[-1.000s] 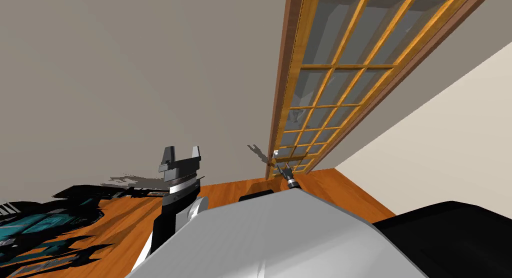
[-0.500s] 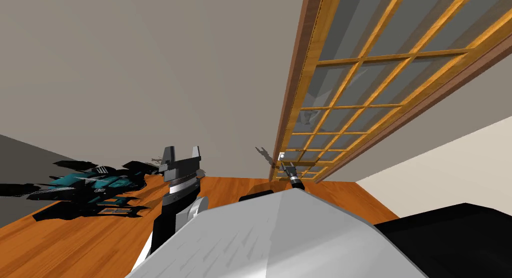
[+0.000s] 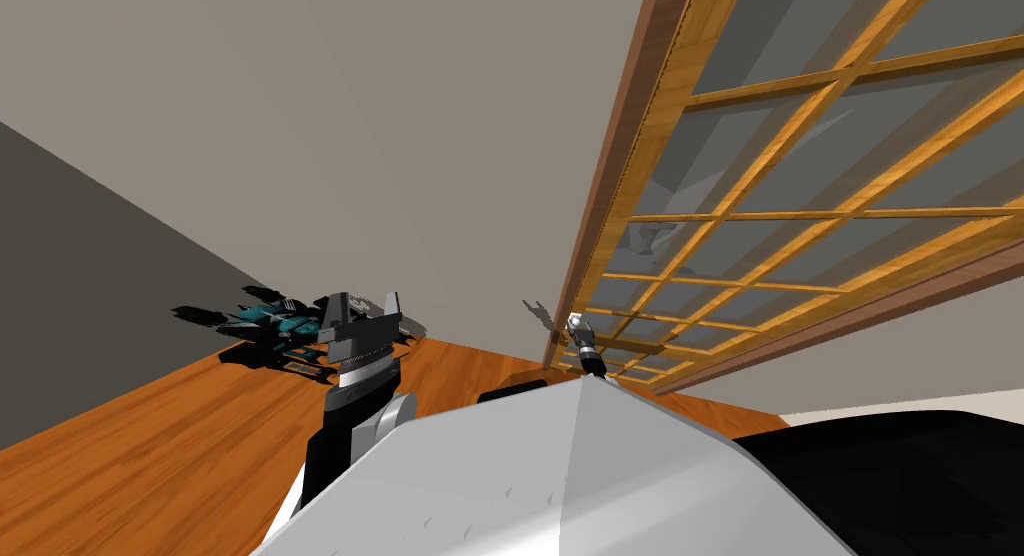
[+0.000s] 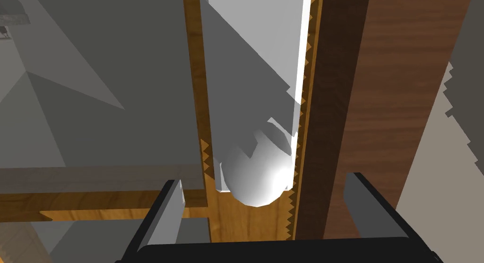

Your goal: Pull the door open

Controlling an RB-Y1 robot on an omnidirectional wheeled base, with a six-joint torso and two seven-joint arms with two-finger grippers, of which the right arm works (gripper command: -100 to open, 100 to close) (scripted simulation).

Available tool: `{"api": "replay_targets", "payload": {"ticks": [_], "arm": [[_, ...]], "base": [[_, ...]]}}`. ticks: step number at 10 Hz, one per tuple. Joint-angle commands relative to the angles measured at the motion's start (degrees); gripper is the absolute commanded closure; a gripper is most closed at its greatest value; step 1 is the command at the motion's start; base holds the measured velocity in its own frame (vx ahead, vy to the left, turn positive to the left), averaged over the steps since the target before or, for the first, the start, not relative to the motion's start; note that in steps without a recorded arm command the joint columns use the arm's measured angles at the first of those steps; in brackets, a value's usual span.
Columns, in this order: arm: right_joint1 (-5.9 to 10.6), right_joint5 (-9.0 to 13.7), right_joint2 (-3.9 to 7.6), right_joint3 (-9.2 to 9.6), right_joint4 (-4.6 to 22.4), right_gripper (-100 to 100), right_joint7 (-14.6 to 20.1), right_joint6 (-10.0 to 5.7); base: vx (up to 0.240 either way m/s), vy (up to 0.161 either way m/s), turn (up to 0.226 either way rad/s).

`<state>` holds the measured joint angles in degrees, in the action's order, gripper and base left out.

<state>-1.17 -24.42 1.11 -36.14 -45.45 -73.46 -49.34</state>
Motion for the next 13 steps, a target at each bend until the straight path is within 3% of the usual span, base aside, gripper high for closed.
{"api": "replay_targets", "payload": {"ticks": [1, 2, 3, 4, 9, 13], "arm": [[1.82, 1.6, -0.76, -1.91, 1.7, -100, -1.6, 0.65], [2.71, 2.4, -1.34, -2.88, 2.5, -100, -2.4, 0.94], [1.89, 1.8, -1.15, -2.22, 2.9, -100, -1.9, 0.26], [1.89, 1.8, -1.15, -2.22, 2.9, 100, -1.9, 0.26], [1.89, 1.8, -1.15, -2.22, 2.9, 100, -1.9, 0.26], [1.74, 2.9, -0.63, -1.66, 3.0, 100, 2.3, 0.13]], "base": [[0.005, -0.106, 0.226], [-0.029, -0.090, 0.205], [-0.029, -0.031, 0.048], [-0.005, 0.008, -0.042], [0.003, 0.005, -0.006], [-0.013, 0.004, 0.014]]}}
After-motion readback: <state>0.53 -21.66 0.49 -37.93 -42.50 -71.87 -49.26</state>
